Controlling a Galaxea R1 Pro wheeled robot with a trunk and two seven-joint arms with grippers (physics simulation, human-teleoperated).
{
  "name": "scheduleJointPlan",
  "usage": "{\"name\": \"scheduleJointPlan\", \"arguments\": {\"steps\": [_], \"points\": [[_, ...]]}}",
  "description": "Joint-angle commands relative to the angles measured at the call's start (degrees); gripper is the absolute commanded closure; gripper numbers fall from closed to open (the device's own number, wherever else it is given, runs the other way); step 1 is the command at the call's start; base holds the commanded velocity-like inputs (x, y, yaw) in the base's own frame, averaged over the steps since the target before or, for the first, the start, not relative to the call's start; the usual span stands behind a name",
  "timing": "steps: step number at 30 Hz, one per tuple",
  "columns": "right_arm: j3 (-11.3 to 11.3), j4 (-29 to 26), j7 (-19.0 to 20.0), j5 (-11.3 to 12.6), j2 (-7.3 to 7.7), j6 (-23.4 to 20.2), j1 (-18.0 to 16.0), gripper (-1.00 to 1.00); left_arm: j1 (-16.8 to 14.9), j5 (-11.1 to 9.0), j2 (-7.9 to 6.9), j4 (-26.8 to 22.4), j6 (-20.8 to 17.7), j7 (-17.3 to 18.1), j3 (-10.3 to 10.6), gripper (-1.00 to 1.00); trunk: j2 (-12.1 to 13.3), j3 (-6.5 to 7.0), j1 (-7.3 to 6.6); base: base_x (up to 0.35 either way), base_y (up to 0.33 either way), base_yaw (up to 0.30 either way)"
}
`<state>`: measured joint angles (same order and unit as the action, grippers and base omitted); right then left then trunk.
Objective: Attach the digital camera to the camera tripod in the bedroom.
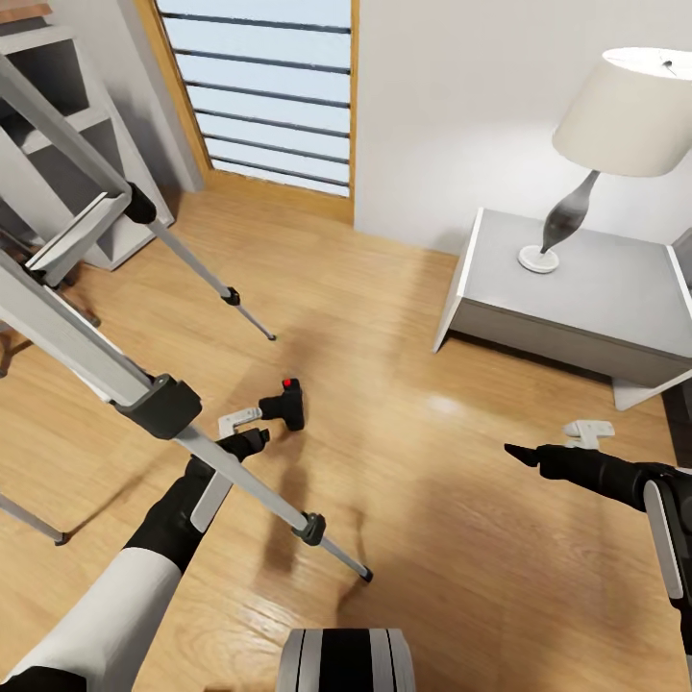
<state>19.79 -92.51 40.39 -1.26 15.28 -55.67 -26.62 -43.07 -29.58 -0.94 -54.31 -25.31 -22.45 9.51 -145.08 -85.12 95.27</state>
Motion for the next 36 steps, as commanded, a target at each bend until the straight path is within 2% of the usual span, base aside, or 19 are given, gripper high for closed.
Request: {"name": "scheduleJointPlan", "arguments": {"steps": [1, 21, 24, 31, 36], "points": [[0.06, -0.04, 0.3, -0.14, 0.0, -0.32, -0.03, -1.0, -0.02, -0.59, -0.08, -0.07, -0.09, -0.58, 0.26, -1.0, -0.02, -0.04, -0.01, 0.005, -0.004, 0.0], [0.07, -0.04, 0.3, -0.14, -0.04, -0.1, 0.05, -1.0, 0.17, -0.67, -0.53, -0.19, -0.09, -0.69, -0.1, -1.0, -0.02, -0.04, -0.01, 0.079, -0.001, 0.0], [0.07, -0.04, 0.3, -0.14, -0.06, -0.05, 0.06, -1.0, 0.17, -0.78, -0.54, -0.3, -0.03, -1.09, -0.41, -1.0, -0.02, -0.04, -0.01, 0.017, 0.0, 0.0], [0.06, -0.04, 0.3, -0.14, -0.07, 0.01, 0.12, -1.0, 0.24, -1.1, -0.51, -0.48, 0.87, -2.89, -2.61, -1.0, -0.02, -0.04, -0.01, 0.008, 0.0, 0.0], [0.07, -0.04, 0.3, -0.14, -0.08, 0.02, 0.15, -1.0, 0.25, -1.18, -0.45, -0.51, 1.1, -3.31, -3.14, -1.0, -0.02, -0.04, -0.01, 0.003, 0.0, 0.0]]}}
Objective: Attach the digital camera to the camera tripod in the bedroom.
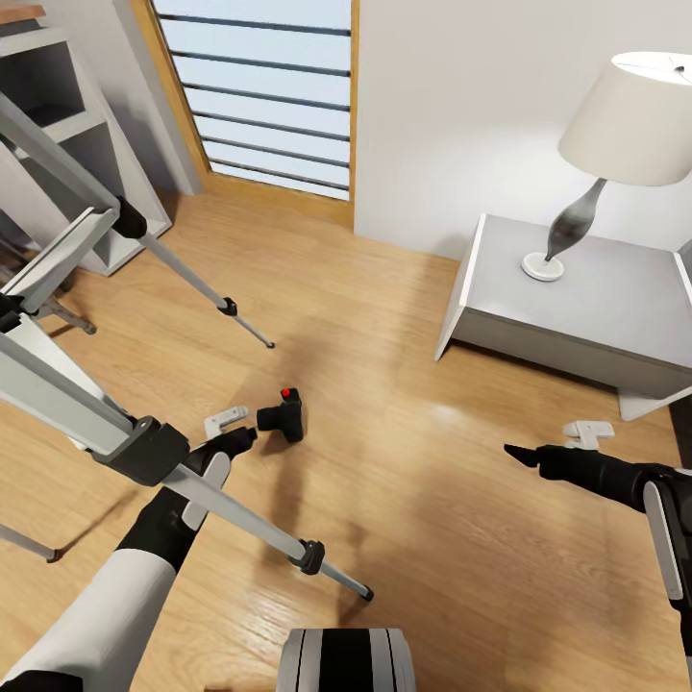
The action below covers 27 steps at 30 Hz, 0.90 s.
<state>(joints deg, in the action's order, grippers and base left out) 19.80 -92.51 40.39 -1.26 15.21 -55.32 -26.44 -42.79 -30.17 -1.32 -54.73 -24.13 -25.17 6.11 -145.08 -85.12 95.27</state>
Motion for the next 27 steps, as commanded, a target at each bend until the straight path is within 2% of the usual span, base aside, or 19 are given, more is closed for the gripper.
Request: {"name": "scheduleJointPlan", "arguments": {"steps": [1, 27], "points": [[0.04, -0.04, 0.3, -0.14, 0.0, -0.32, -0.03, -1.0, -0.02, -0.59, -0.03, -0.11, -0.03, -0.67, 0.16, -1.0, -0.02, -0.04, -0.01, 0.002, 0.0, 0.0], [0.04, -0.04, 0.35, -0.14, 0.0, -0.31, -0.07, -1.0, -0.56, -0.49, 0.84, -0.42, -0.13, -0.98, 0.01, -1.0, -0.02, -0.04, -0.01, 0.0, 0.0, -0.001]]}}
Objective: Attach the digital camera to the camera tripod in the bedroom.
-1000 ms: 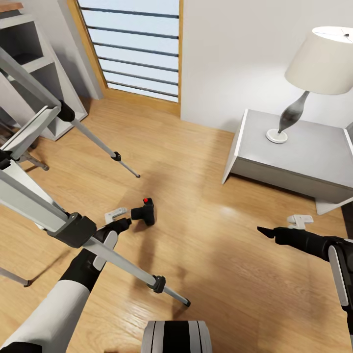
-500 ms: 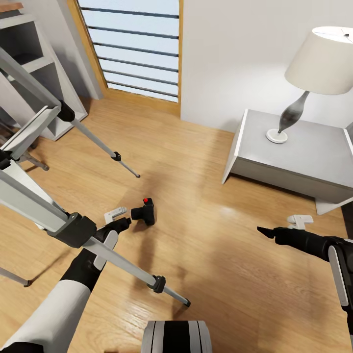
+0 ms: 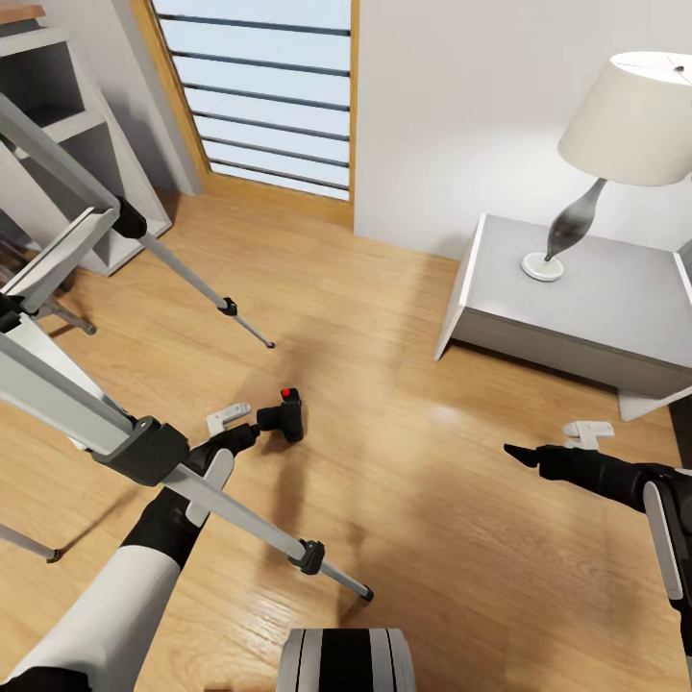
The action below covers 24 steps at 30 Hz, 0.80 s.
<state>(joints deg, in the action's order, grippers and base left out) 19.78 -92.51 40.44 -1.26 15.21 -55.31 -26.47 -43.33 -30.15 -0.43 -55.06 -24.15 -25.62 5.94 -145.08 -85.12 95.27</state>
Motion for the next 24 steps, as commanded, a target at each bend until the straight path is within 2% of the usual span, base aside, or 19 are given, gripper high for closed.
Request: {"name": "scheduleJointPlan", "arguments": {"steps": [1, 14, 24], "points": [[0.06, -0.04, 0.31, -0.14, 0.0, -0.32, -0.05, -1.0, -0.07, -0.51, -0.04, -0.08, -0.11, -0.55, 0.19, -1.0, -0.02, -0.04, -0.01, 0.0, 0.0, -0.05], [0.08, -0.04, 0.34, -0.14, 0.01, -0.32, -0.15, -1.0, -0.52, -0.88, 0.1, -0.09, -0.18, -0.61, 0.21, -1.0, -0.02, -0.04, -0.01, 0.0, 0.0, -0.156], [0.08, -0.04, 0.34, -0.14, 0.03, -0.32, -0.16, -1.0, -0.59, -0.91, 0.14, -0.12, -0.19, -0.63, 0.28, -1.0, -0.02, -0.04, -0.01, 0.0, 0.0, -0.054]]}}
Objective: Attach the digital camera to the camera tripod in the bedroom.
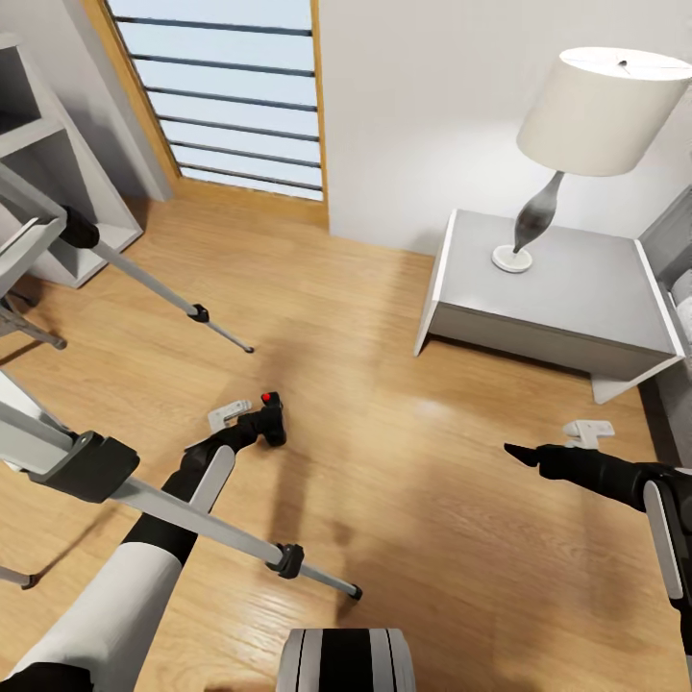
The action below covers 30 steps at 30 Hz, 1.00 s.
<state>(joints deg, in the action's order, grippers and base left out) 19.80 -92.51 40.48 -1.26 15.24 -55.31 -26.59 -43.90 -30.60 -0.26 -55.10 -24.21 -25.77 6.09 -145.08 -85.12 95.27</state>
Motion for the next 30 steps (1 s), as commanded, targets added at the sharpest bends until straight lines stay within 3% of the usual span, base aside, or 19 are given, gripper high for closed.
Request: {"name": "scheduleJointPlan", "arguments": {"steps": [1, 17, 30], "points": [[0.06, -0.04, 0.3, -0.14, -0.01, -0.32, -0.04, -1.0, -0.03, -0.44, -0.01, -0.09, -0.13, -0.5, 0.14, -1.0, -0.02, -0.04, -0.01, 0.0, 0.0, -0.021], [0.06, -0.04, 0.35, -0.14, -0.02, -0.34, -0.04, -1.0, -0.12, 0.16, 1.07, -0.1, -0.21, -1.01, 0.15, -1.0, -0.02, -0.04, -0.01, 0.0, 0.0, -0.007], [0.06, -0.04, 0.39, -0.14, -0.03, -0.32, 0.03, -1.0, -0.13, 0.05, 1.69, -0.1, -0.03, -5.26, 0.24, -1.0, -0.02, -0.04, -0.01, 0.0, 0.0, 0.0]]}}
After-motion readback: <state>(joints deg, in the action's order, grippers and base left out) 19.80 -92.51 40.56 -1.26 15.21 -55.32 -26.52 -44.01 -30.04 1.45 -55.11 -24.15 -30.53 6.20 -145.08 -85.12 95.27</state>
